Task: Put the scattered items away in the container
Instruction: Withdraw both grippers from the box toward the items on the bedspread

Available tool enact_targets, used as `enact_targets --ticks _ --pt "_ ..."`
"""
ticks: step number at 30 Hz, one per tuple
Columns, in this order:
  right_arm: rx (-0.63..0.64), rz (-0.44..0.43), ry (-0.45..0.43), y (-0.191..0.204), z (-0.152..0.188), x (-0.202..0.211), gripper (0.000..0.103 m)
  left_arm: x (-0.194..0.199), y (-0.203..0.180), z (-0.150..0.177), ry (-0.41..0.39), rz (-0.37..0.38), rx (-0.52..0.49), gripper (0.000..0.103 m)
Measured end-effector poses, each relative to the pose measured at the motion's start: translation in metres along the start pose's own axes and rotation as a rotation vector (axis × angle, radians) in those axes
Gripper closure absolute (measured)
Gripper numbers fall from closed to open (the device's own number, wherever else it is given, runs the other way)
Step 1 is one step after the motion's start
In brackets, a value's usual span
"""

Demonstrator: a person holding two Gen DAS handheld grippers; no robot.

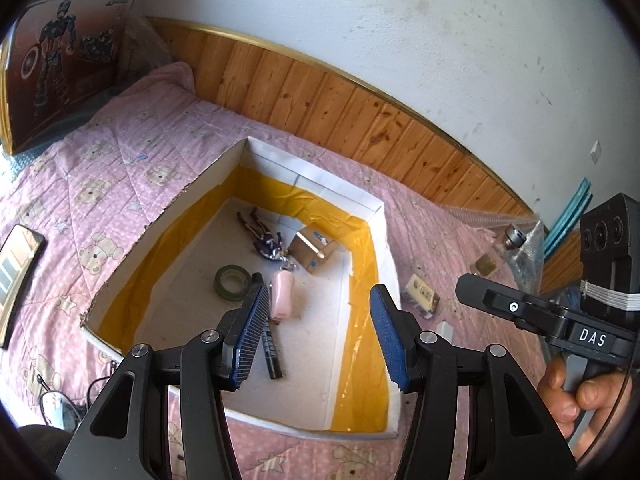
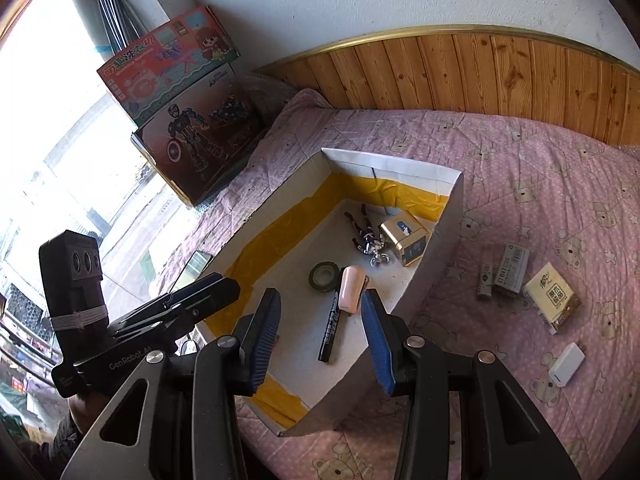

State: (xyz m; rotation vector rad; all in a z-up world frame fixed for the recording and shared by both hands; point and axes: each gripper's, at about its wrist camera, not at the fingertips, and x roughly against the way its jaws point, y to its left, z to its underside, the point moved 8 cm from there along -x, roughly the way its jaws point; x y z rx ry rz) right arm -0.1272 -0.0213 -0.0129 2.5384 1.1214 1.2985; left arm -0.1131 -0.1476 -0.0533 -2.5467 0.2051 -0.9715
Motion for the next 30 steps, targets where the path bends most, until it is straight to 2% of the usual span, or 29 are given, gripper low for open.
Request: enact_targets --ticks 10,18,30 --pt "-0.008 0.006 -0.058 -0.005 0.014 0.032 0.059 0.022 -0.055 0.010 0.006 0.055 -0.076 0.047" --pt "-0.040 0.023 -0.079 -0.022 0.025 0.048 0.059 0.018 -0.094 0.023 0.040 0.082 -0.136 0.047" --pt "-0.204 0.076 -0.097 -0.097 0.055 0.069 0.059 -0.010 -0.147 0.043 0.117 0.125 -0.208 0.047"
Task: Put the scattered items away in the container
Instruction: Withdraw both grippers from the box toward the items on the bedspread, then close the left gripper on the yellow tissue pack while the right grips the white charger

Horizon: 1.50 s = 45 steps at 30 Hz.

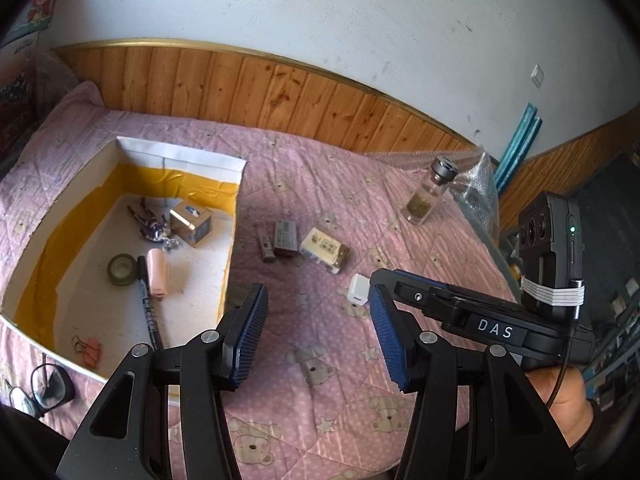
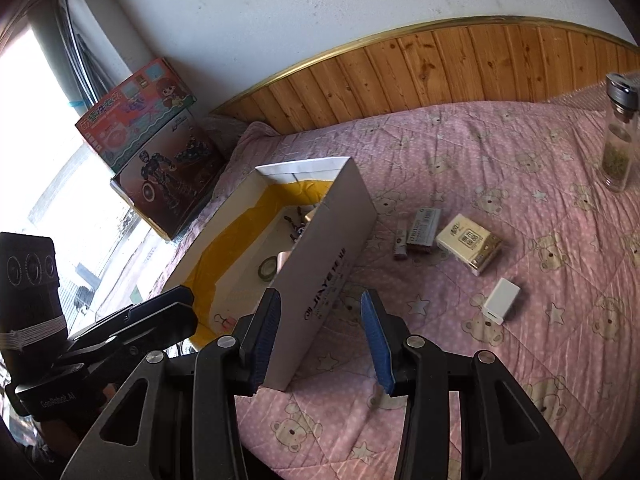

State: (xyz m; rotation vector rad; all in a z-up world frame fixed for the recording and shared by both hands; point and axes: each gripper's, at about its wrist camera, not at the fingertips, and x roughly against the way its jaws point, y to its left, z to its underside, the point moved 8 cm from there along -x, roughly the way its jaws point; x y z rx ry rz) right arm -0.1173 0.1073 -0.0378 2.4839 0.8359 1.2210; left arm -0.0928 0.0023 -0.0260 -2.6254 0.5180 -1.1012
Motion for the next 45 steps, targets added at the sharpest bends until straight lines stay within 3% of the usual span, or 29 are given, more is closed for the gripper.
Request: enact_targets --ticks 15,25,35,42,45 --pt "-0.233 0.101 0.027 -0.110 0.024 -0.010 0.059 -0.084 -0.040 -0.005 0.121 0.046 -0.014 0.047" --pt "-0.341 0.167 0.062 -0.156 0.034 -0.037 0.054 -0.185 -0.033 -0.009 0.277 0.039 0.207 0.043" --pt "-0.278 0.259 0.085 -0.169 0.023 -0.074 0.050 -0.276 -0.001 -0.013 0.404 -0.005 0.488 0.038" --pt "-0.211 0.320 0.096 -0.180 0.028 -0.094 0.050 -0.313 0.005 -0.001 0.496 -0.071 0.484 0.036" --pt "-0.196 0.336 0.085 -0.182 0.024 -0.095 0.050 -0.316 0.003 -0.007 0.486 -0.076 0.448 0.032"
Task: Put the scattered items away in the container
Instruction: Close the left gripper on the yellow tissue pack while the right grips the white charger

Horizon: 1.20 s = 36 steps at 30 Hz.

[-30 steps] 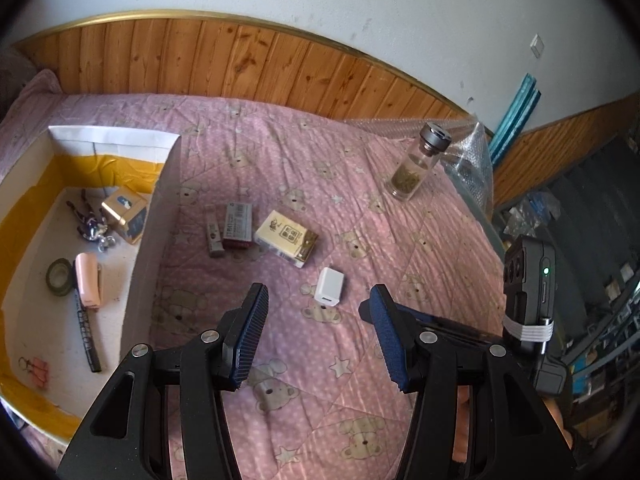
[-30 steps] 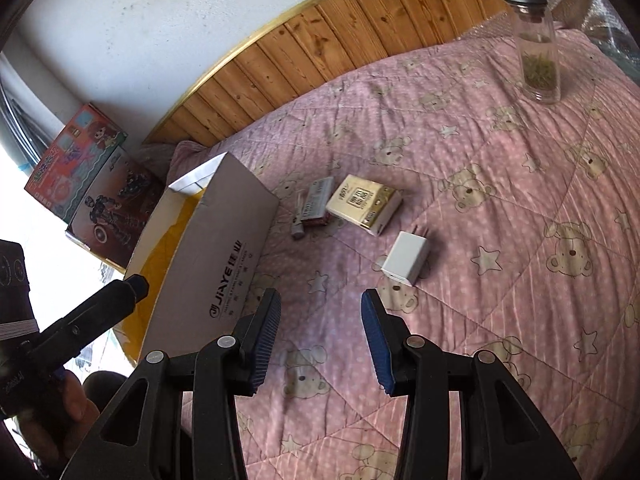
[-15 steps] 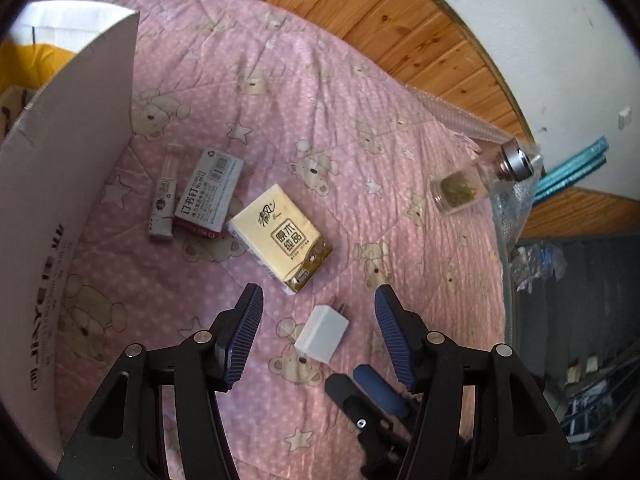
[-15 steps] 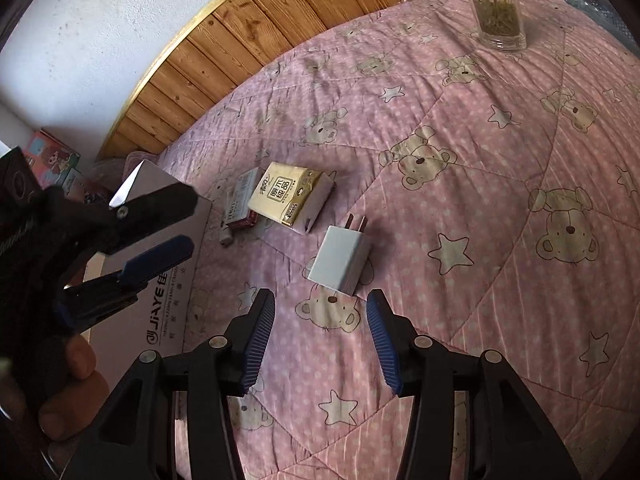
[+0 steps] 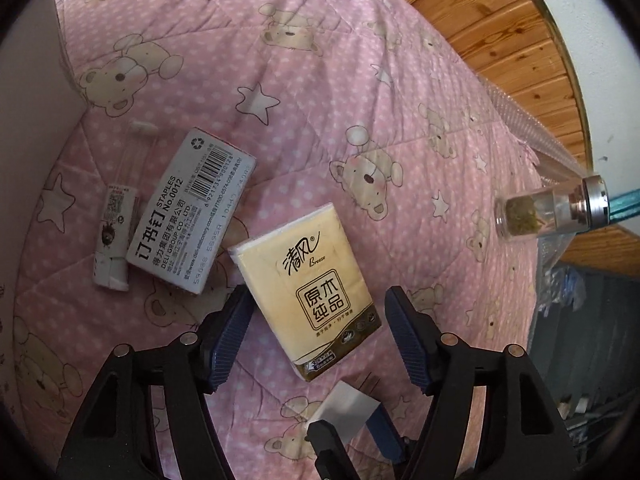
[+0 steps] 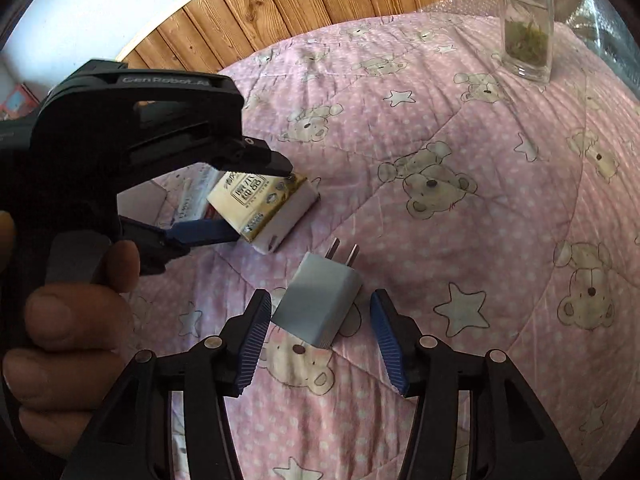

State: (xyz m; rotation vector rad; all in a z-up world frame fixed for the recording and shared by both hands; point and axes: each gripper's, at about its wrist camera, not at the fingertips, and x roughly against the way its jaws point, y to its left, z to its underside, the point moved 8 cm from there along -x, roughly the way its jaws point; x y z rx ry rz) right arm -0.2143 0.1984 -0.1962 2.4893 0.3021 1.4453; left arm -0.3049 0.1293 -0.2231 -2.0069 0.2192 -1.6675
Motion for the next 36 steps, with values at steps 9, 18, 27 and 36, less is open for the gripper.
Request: enact_targets --ticks 9,18,27,36 --pt "0.046 0.059 0.008 -0.002 0.003 0.002 0.068 -0.005 -0.009 0.002 0.030 -0.066 -0.207 0.034" --pt "0.032 0.020 -0.001 0.002 0.004 0.001 0.053 -0.018 -0.026 0.000 0.073 -0.200 -0.345 0.019" --pt "0.008 0.027 0.003 -0.008 0.005 0.002 0.070 -0.010 -0.025 0.007 -0.022 -0.313 -0.537 0.042" --pt "-0.068 -0.016 0.017 -0.013 0.006 0.003 0.070 0.017 -0.001 0.009 -0.048 -0.206 -0.458 0.046"
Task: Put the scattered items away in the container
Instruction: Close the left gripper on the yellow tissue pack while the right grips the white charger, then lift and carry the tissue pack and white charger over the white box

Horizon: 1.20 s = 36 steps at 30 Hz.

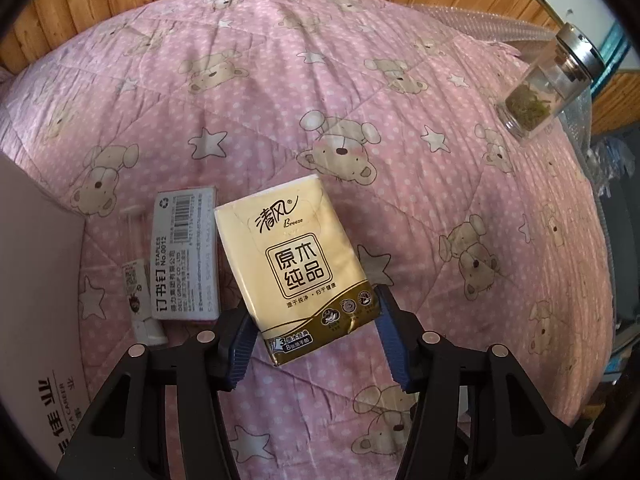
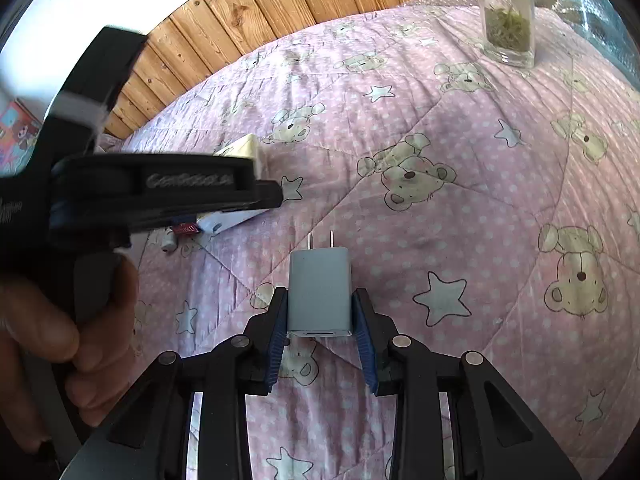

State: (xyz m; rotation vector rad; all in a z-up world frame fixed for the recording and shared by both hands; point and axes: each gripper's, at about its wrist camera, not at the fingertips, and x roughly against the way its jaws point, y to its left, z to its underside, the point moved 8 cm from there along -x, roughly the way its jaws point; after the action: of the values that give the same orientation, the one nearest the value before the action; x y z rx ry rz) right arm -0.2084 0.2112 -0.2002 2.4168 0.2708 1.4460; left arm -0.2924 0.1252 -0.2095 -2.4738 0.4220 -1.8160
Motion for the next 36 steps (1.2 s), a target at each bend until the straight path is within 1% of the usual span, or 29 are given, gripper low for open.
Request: enact_targets --ticks 4,9,15,24,29,33,36 --pt "-0.018 -0.018 0.006 0.000 -0.001 0.003 0.070 0.011 0.000 0.016 -0.013 0.033 0.035 0.046" --pt "-0.032 -0.032 0.002 0.001 0.007 0.014 0.070 0.022 -0.006 0.024 -0.033 0.079 0.072 0.046" --pt "-0.036 -0.044 -0.004 0.002 0.002 0.012 0.070 0.043 -0.008 0.039 -0.060 0.125 0.090 0.046" --pt "-0.016 -0.054 -0.014 0.008 0.005 0.024 0.070 0.073 -0.008 0.062 -0.107 0.131 0.084 0.046" --pt "0.002 -0.057 -0.016 0.012 0.011 0.031 0.070 0.093 -0.004 0.079 -0.126 0.138 0.086 0.046" --pt "0.020 -0.060 -0.017 0.016 0.017 0.037 0.070 0.107 -0.004 0.088 -0.146 0.125 0.068 0.046" --pt "0.035 -0.062 -0.018 0.020 0.022 0.042 0.070 0.119 -0.005 0.094 -0.163 0.129 0.062 0.046"
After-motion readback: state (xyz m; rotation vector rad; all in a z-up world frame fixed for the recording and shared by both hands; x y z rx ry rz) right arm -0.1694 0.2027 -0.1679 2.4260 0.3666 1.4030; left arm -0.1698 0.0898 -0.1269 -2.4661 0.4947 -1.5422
